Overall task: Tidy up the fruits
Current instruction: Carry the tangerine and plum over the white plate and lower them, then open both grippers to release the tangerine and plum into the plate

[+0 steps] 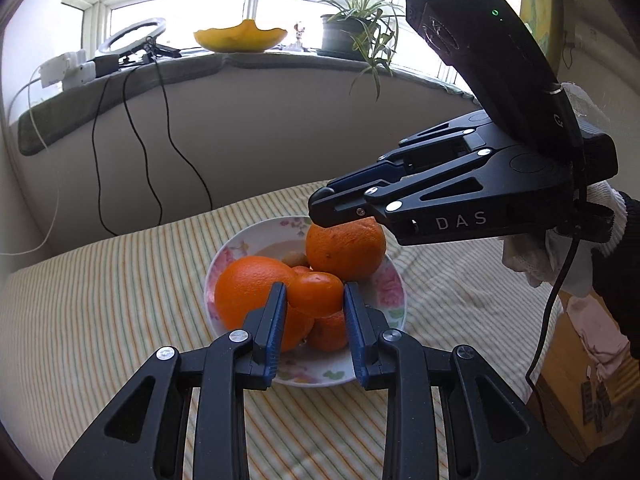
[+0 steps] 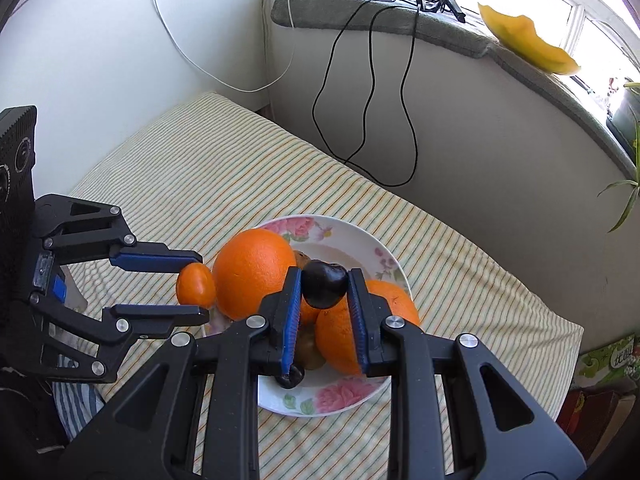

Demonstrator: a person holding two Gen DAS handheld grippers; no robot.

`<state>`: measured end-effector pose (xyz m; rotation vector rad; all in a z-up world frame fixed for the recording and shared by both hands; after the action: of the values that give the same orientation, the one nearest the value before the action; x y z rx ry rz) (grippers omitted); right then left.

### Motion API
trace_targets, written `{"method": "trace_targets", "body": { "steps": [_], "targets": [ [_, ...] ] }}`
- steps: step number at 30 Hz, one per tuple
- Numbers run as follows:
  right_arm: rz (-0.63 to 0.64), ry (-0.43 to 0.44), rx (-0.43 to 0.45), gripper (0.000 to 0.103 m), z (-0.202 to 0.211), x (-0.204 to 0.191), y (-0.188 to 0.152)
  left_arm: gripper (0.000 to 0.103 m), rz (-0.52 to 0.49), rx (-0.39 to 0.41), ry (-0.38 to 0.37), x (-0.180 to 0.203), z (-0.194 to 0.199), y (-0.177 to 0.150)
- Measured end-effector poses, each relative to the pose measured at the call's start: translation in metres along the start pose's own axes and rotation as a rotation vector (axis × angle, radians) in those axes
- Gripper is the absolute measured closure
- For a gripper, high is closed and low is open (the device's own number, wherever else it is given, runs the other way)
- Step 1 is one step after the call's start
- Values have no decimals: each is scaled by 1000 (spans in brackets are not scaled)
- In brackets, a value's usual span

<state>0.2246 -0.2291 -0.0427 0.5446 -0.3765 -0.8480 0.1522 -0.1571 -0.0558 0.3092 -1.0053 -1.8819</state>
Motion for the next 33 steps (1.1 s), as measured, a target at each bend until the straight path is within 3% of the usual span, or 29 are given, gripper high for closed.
{"method": "trace_targets", "body": {
  "steps": [6, 22, 24, 28, 30, 32, 33],
  "targets": [
    [-65, 74, 10, 79, -16, 14, 1, 76, 2, -19, -25, 15, -13, 0],
    [-121, 105, 23, 79, -35, 22, 3, 75, 23, -36, -23, 17, -23, -1],
    [-122, 105, 21, 78, -35, 21, 3, 62, 25, -36, -20, 17, -22, -1],
    [-124, 101, 19, 78, -35, 21, 3, 62, 29, -29, -17, 15, -21, 0],
    [-125, 102, 18, 71, -35, 20, 3, 62, 29, -29, -16, 15, -20, 0],
    [-123, 98, 28, 50, -33, 19, 3, 62, 29, -28, -13, 15, -19, 0],
    [-122, 95, 32, 50, -32, 18, 3, 62, 31, -28, -13, 15, -19, 0]
  ]
}}
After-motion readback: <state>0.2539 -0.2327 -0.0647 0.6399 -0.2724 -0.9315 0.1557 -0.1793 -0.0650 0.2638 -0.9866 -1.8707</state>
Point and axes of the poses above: each gripper's, at about its wrist camera, not at the fingertips, and z roughly against the way its jaws point, x to its right, y to its top, the point moved 1 cm from there along -z, roughly the way its jaws point, and after that the axes turned 6 degrees about z, right-handed, at the moved point
